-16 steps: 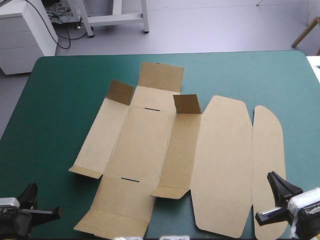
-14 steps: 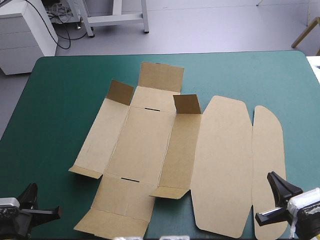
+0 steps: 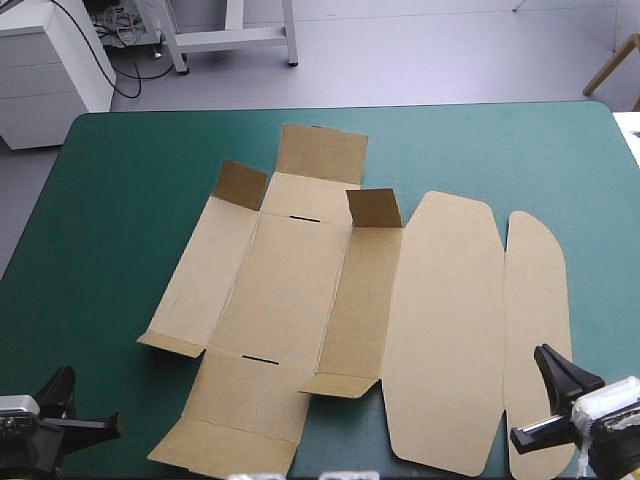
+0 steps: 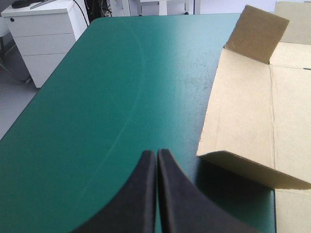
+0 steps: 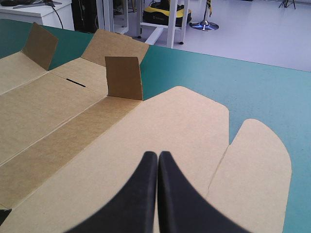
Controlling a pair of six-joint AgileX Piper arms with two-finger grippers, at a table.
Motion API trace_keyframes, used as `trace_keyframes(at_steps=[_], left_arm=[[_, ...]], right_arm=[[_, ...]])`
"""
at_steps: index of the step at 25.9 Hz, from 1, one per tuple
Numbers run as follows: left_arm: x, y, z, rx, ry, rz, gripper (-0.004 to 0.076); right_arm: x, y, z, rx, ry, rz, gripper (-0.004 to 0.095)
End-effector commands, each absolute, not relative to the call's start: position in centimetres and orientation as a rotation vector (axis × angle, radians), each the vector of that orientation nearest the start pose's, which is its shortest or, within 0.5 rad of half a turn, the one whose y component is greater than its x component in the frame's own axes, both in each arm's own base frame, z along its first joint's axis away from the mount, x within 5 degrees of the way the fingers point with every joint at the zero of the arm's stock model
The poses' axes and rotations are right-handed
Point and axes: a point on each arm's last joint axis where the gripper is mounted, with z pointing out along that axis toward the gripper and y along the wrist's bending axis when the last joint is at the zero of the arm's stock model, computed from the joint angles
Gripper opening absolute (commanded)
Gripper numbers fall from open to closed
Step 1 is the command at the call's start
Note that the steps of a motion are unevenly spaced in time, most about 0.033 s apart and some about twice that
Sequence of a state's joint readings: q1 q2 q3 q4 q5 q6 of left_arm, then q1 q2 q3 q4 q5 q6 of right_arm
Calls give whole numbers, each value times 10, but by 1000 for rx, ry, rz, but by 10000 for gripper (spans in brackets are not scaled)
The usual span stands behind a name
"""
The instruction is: Fold the box
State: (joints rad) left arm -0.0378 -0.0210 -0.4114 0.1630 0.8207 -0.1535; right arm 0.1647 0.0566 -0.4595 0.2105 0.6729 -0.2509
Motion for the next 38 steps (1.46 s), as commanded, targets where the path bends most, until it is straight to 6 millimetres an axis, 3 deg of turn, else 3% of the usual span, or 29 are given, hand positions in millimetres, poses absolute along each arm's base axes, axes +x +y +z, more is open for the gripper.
trace_keyframes(at_steps=[1, 13, 15, 21, 23, 32, 38], left_arm=[[8, 9, 286, -77, 1755, 38, -10], [8, 9, 286, -77, 1755, 38, -10], [8, 9, 286, -77, 1755, 38, -10], [8, 9, 286, -77, 1755, 38, -10], [8, 9, 286, -77, 1755, 38, -10], [8, 9, 286, -72, 1755, 43, -10], [8, 9, 286, -72, 1755, 43, -10]], right_arm=[[18, 14, 314, -297, 1633, 157, -14], [18, 14, 315, -296, 1631, 157, 10], [18, 14, 315, -297, 1631, 157, 151], [18, 14, 315, -298, 1631, 156, 743], [18, 14, 315, -298, 1631, 156, 854], [21, 14, 314, -300, 1650, 156, 874], [48, 19, 326, -336, 1751, 145, 874]])
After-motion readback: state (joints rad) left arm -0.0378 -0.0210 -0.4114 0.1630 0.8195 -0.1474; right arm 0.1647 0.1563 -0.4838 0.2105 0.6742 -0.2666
